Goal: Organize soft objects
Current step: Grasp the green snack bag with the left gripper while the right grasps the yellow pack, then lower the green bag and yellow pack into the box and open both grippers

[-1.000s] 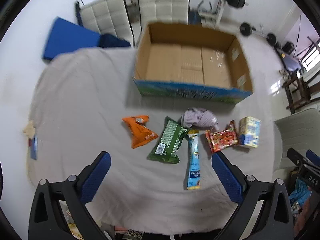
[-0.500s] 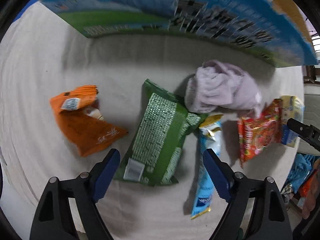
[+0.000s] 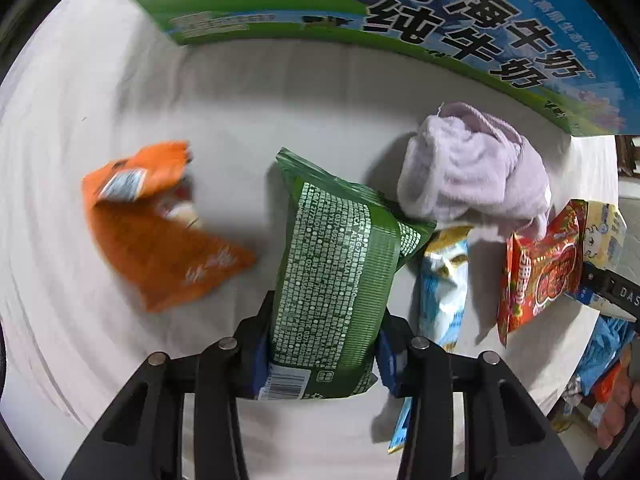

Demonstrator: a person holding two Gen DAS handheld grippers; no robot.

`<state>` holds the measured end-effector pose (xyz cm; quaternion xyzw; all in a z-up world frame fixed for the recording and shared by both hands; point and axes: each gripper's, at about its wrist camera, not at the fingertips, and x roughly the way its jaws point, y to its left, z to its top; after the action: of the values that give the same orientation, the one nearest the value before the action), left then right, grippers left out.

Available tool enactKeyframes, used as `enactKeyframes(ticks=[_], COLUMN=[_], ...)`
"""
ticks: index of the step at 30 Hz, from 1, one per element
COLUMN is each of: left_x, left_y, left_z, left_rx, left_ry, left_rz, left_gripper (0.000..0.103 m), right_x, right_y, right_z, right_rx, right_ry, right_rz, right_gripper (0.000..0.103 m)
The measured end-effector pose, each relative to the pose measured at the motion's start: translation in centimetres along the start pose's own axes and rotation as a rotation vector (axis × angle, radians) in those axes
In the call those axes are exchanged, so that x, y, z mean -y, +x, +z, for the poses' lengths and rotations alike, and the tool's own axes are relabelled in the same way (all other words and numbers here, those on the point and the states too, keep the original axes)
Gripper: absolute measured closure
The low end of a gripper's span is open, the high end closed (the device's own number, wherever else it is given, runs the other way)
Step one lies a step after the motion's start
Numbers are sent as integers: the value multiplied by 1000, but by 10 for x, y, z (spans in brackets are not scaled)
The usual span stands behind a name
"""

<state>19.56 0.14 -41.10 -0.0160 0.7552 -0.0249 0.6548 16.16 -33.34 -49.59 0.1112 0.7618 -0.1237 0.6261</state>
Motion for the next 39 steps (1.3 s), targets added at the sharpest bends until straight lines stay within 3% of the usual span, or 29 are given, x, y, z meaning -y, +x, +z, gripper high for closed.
enactKeyframes(ticks=[5, 12, 20, 25, 30, 39], left_x=[-2, 16, 51, 66, 61, 51], left_y=[-26, -96, -174, -202, -188, -132], left_z=[-34, -80, -60, -10, 92, 216], left_rx=[45, 132, 248, 304, 292, 153], left_ry=[-57, -80, -51, -28, -27, -41], left_rz=[0, -69, -171, -212, -253, -334], left_gripper=[65, 65, 65, 65, 65, 65], right_x=[-4, -16, -39, -46, -65, -117], right_y=[-16, -61, -136, -188, -217, -193], right_z=[-17, -65, -95, -67, -14, 99], right_rx=[41, 80, 143, 217, 269, 240], right_ry=[-22, -102, -241, -296, -288, -254], right_rz=[12, 112, 236, 261, 245, 222], right_gripper=[37, 37, 37, 37, 37, 37])
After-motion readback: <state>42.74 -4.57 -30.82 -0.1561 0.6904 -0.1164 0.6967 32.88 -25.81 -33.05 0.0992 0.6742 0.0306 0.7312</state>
